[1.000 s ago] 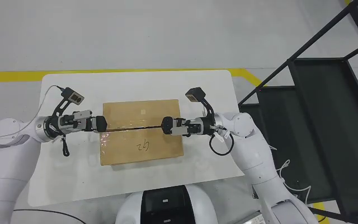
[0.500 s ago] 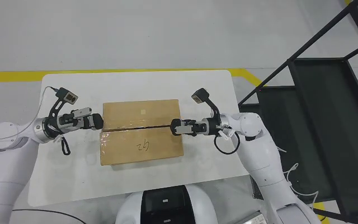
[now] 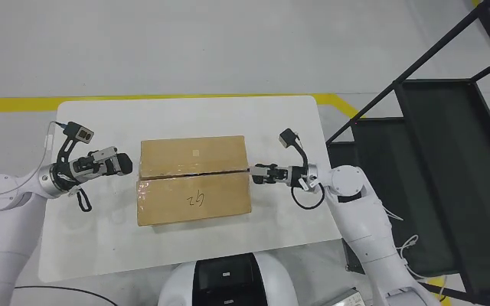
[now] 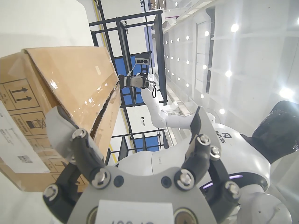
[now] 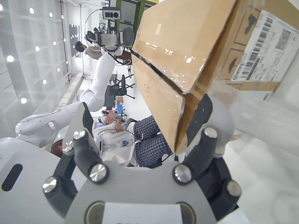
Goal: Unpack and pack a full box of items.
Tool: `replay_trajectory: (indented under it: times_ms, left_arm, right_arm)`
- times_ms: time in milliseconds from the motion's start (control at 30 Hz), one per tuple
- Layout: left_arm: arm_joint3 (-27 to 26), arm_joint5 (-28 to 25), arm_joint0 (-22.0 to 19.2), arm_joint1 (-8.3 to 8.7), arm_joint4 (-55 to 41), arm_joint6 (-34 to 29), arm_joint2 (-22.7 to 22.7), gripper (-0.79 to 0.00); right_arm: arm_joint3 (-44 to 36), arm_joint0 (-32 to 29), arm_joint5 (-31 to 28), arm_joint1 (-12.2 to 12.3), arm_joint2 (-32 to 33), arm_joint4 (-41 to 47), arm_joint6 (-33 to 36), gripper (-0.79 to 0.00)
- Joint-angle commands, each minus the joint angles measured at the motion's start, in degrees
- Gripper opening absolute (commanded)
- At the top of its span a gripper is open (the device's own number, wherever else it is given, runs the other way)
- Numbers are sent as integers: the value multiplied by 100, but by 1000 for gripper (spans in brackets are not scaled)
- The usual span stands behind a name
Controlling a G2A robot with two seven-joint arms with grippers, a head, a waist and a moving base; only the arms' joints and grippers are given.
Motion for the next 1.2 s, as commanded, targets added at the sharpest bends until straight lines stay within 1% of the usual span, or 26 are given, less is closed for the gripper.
replay_trajectory:
  times_ms: [0,200,300,400,433,533,633,700,833,1067,1167]
  left_arm:
    - [0,0,0,0,1,0,0,0]
    - [0,0,0,0,1,0,0,0]
    - [0,0,0,0,1,0,0,0]
    - [0,0,0,0,1,0,0,0]
    - [0,0,0,0,1,0,0,0]
    - [0,0,0,0,1,0,0,0]
    - [0,0,0,0,1,0,0,0]
    - [0,0,0,0,1,0,0,0]
    - [0,0,0,0,1,0,0,0]
    - [0,0,0,0,1,0,0,0]
    - [0,0,0,0,1,0,0,0]
  right_arm:
    - [34,18,-23,3,-81,67,26,0]
    - [101,130,-97,4,-349,250,136,0]
    - [159,181,-219,2,-443,582,259,0]
    - [254,194,-388,19,-399,936,346,0]
    - [307,167,-507,30,-340,1228,440,0]
    - [377,118,-671,65,-223,1723,785,0]
    - [354,71,-684,103,-208,2133,1265,0]
    - [309,47,-645,117,-234,2283,1410,0]
    - [1,-93,-576,157,-328,2330,1480,0]
    - [-352,-379,-481,229,-605,1867,1571,0]
    - [-569,-503,-327,248,-804,1507,1523,0]
